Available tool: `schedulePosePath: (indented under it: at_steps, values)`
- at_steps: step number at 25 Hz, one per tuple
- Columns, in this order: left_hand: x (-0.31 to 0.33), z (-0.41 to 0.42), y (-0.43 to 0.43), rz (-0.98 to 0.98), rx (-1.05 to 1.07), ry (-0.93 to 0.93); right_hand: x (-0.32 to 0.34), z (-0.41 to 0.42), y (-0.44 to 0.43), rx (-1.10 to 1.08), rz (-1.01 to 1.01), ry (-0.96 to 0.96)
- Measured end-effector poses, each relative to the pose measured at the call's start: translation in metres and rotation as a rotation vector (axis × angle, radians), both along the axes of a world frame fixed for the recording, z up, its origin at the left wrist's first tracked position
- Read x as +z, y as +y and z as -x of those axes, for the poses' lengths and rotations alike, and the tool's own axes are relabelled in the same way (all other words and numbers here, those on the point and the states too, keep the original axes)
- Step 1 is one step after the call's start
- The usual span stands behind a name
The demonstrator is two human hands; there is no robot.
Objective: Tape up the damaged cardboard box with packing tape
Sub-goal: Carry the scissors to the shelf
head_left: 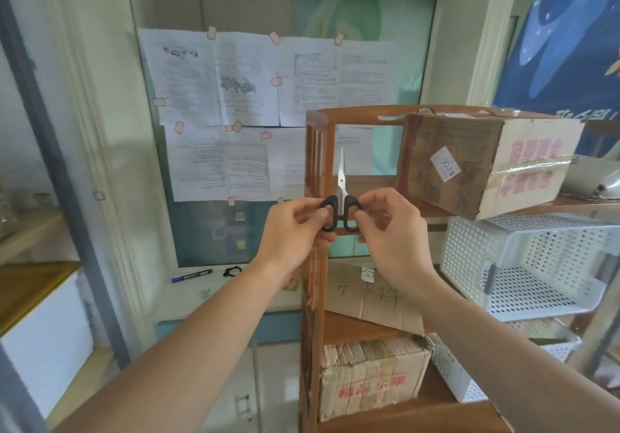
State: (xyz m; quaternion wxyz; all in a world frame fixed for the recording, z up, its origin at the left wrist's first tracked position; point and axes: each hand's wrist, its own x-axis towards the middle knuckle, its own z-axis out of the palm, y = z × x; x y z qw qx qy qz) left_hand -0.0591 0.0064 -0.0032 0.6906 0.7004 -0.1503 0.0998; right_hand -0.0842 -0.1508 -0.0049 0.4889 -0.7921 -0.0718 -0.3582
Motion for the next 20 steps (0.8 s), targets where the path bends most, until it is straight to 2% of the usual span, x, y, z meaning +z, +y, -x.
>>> schedulePosePath:
  at_steps: [5, 9, 12, 20]
  values:
    - [0.005, 0.031, 0.086, -0.05, 0.16, -0.076, 0.006, 0.014, 0.067, 0.031, -0.065, 0.024]
    - [0.006, 0.067, 0.15, -0.017, 0.148, -0.054, 0.002, 0.039, 0.138, 0.099, -0.077, 0.044]
    - [0.006, 0.094, 0.202, -0.017, 0.22, -0.049, 0.0, 0.058, 0.185, 0.099, -0.14, 0.03]
    - [-0.014, 0.159, 0.338, -0.028, 0.324, -0.05, -0.017, 0.104, 0.335, 0.343, -0.173, 0.049]
